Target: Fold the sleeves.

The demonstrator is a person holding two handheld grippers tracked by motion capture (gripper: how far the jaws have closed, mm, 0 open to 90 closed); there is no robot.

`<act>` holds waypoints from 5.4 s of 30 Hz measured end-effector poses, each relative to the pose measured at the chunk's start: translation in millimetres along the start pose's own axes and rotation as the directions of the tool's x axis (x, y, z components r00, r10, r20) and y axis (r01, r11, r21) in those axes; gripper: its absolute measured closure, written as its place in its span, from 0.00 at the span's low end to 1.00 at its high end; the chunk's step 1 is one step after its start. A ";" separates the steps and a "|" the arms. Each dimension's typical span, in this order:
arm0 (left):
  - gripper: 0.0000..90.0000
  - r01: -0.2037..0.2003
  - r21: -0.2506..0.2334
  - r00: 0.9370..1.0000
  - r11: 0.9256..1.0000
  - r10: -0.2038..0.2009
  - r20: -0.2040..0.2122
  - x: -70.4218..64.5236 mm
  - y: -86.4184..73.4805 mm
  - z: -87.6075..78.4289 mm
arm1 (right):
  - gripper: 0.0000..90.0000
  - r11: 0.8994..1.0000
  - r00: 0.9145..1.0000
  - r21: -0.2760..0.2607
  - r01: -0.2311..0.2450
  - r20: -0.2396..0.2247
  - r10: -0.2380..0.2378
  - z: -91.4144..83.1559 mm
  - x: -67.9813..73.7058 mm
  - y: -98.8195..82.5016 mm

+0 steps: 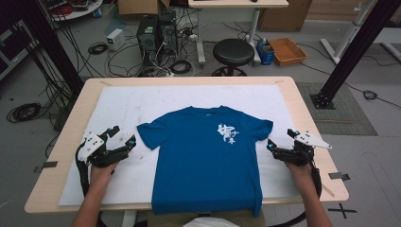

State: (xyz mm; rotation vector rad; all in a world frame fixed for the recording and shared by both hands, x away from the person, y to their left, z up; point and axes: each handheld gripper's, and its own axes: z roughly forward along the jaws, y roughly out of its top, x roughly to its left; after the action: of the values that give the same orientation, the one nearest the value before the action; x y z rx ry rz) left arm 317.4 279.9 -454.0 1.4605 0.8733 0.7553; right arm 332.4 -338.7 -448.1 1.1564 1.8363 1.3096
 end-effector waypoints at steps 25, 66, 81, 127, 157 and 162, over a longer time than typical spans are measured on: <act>0.24 -0.003 0.026 1.000 1.000 0.002 0.010 -0.9 0.9 1.9 | 0.07 1.000 0.999 -0.003 -0.031 0.022 0.031 -0.8 -1.3 -0.3; 0.24 -0.011 0.030 1.000 0.999 0.011 0.003 -9.0 -0.2 -7.8 | 0.67 0.907 0.973 0.394 -0.153 0.220 0.068 78.2 7.3 28.4; 0.25 0.018 0.091 0.999 0.996 -0.014 -0.043 -7.6 2.0 -2.5 | 0.95 0.989 0.999 0.143 -0.021 -0.027 0.025 64.5 48.6 63.9; 0.59 0.085 0.559 0.984 0.825 0.018 -0.175 -26.2 8.1 88.7 | 0.43 0.977 0.992 0.212 -0.032 0.127 0.005 3.8 11.6 12.1; 0.49 0.055 0.349 0.978 0.936 -0.121 0.172 -84.1 42.7 125.5 | 0.43 0.974 0.993 0.225 0.003 0.115 -0.029 -1.6 15.3 9.1; 0.39 0.120 0.330 0.979 0.936 -0.166 0.115 -69.4 41.7 121.5 | 0.43 0.974 0.993 0.226 -0.013 0.119 -0.014 -4.5 12.1 7.3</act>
State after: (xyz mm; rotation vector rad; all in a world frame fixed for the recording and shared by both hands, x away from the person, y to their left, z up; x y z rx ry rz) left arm 390.2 158.4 -418.8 1.6935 1.0147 0.4054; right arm 325.5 -328.8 -439.6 1.3219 1.9324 1.0253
